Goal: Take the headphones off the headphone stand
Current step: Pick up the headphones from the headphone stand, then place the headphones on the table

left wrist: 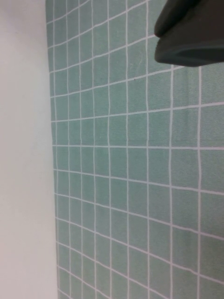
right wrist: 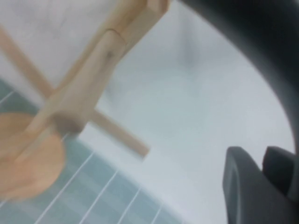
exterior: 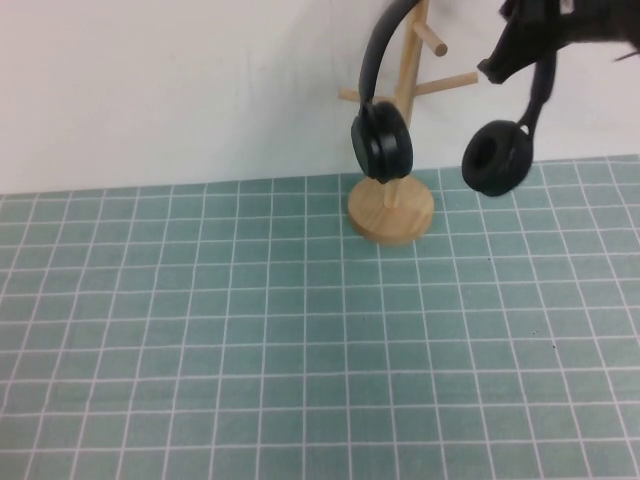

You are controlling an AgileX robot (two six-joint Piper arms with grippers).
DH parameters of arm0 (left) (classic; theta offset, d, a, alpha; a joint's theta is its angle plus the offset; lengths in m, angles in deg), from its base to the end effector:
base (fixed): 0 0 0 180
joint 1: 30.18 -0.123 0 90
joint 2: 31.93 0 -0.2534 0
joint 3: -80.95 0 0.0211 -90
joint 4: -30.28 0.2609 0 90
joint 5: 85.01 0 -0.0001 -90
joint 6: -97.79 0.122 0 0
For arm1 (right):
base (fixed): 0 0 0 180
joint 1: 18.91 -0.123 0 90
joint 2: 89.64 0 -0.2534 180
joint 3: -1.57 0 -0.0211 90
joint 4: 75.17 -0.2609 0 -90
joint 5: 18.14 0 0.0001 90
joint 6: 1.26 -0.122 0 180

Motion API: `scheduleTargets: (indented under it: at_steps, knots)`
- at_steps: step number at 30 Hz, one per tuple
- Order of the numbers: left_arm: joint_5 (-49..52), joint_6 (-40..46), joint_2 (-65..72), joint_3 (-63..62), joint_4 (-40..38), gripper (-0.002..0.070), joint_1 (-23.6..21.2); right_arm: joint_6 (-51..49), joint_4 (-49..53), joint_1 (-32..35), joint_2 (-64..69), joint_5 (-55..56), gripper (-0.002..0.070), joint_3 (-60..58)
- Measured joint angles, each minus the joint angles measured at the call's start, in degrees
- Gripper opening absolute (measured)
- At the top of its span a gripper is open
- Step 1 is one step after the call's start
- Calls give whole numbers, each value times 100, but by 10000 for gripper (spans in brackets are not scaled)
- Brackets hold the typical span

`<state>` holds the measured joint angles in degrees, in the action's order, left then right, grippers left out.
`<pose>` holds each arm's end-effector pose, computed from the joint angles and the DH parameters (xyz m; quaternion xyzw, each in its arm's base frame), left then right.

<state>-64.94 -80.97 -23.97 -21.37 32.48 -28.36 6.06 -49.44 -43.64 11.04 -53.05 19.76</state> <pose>0.1250 -0.0024 0.1659 0.0317 0.7964 0.0131 0.6038 0.3853 0.1441 0.3777 -0.3163 0.7758 -0.1247 0.5315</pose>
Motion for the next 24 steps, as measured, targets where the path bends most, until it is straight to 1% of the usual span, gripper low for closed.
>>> scheduleTargets:
  at_steps: [4,6,7,11,14,17,21,24]
  knots:
    - [0,0,0,0,0,-4,0,-696,-182,-629,-237,-1965,-8,0]
    - [0,0,0,0,0,-4,0,-828,-602,-830,-185,-2743,-8,-57]
    - [0,0,0,0,0,-4,0,-922,-853,-926,-136,-2963,-8,-144]
    - [0,0,0,0,0,-4,0,-967,-1554,-1267,186,-2709,-8,-714]
    - [0,0,0,0,0,-4,0,-967,-1892,-1324,702,-2374,-8,-988]
    - [0,0,0,0,0,-4,0,-967,-2104,-1324,1345,-2099,-8,-975]
    - [0,0,0,0,0,-4,0,-967,-2114,-1324,2090,-1597,-8,-741]
    - [0,0,0,0,0,-4,0,-1023,-2131,-1313,2622,-1692,-8,-371]
